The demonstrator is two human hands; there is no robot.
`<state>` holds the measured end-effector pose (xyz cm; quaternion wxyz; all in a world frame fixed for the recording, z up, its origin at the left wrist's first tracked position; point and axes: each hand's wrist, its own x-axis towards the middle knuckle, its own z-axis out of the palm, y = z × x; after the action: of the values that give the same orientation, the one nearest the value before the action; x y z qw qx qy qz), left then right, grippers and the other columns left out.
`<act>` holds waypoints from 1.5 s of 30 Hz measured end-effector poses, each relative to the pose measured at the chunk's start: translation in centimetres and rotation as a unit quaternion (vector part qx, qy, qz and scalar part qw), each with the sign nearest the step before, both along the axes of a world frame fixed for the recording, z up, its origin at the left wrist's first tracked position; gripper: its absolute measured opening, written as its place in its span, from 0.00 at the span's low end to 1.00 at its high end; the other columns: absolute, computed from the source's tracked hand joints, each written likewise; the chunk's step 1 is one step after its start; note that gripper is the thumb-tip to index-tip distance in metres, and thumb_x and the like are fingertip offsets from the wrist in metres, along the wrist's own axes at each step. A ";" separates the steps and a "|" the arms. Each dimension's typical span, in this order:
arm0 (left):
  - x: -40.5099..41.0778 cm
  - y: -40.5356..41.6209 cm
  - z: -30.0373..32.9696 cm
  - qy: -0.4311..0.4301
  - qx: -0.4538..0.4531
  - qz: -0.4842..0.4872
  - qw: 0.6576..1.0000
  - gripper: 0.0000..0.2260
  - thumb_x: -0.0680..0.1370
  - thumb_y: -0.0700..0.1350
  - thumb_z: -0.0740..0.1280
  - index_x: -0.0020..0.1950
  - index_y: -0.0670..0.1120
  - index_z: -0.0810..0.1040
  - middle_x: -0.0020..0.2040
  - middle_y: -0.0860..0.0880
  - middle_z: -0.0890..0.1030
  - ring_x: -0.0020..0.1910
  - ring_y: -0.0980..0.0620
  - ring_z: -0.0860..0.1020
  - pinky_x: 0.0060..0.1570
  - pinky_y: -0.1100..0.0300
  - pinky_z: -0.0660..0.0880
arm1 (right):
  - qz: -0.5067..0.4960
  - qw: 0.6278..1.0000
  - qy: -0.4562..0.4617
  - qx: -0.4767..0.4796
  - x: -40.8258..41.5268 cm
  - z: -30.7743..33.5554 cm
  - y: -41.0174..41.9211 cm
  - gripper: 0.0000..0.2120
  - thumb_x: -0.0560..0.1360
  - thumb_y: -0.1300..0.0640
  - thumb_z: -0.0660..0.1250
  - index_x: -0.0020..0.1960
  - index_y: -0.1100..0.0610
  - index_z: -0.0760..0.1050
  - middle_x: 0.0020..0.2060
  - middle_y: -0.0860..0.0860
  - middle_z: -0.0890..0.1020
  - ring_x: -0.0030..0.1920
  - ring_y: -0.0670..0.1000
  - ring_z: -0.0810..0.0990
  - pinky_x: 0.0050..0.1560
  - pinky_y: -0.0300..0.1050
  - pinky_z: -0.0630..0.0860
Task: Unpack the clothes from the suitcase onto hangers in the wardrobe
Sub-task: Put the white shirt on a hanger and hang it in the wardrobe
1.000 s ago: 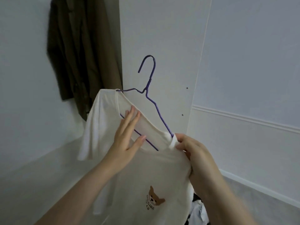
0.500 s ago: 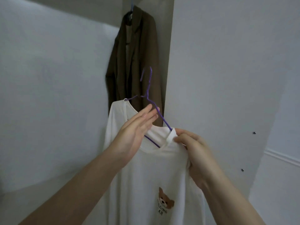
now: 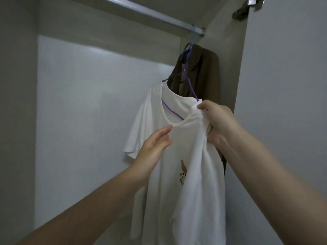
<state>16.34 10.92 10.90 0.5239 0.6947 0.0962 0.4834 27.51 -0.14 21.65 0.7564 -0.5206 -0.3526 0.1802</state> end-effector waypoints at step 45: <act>9.4 20.8 6.8 0.022 0.034 -0.122 0.992 0.14 0.79 0.39 0.65 0.62 0.53 0.80 0.58 0.58 0.80 0.56 0.60 0.78 0.62 0.56 0.74 | -0.244 0.935 -0.258 -0.015 7.1 12.3 15.5 0.18 0.70 0.56 0.77 0.58 0.55 0.80 0.48 0.52 0.84 0.44 0.53 0.85 0.42 0.48 0.83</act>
<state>25.73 31.76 17.69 0.5529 0.7293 0.0056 0.4029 34.63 15.33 33.98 0.6522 -0.6302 -0.3954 -0.1454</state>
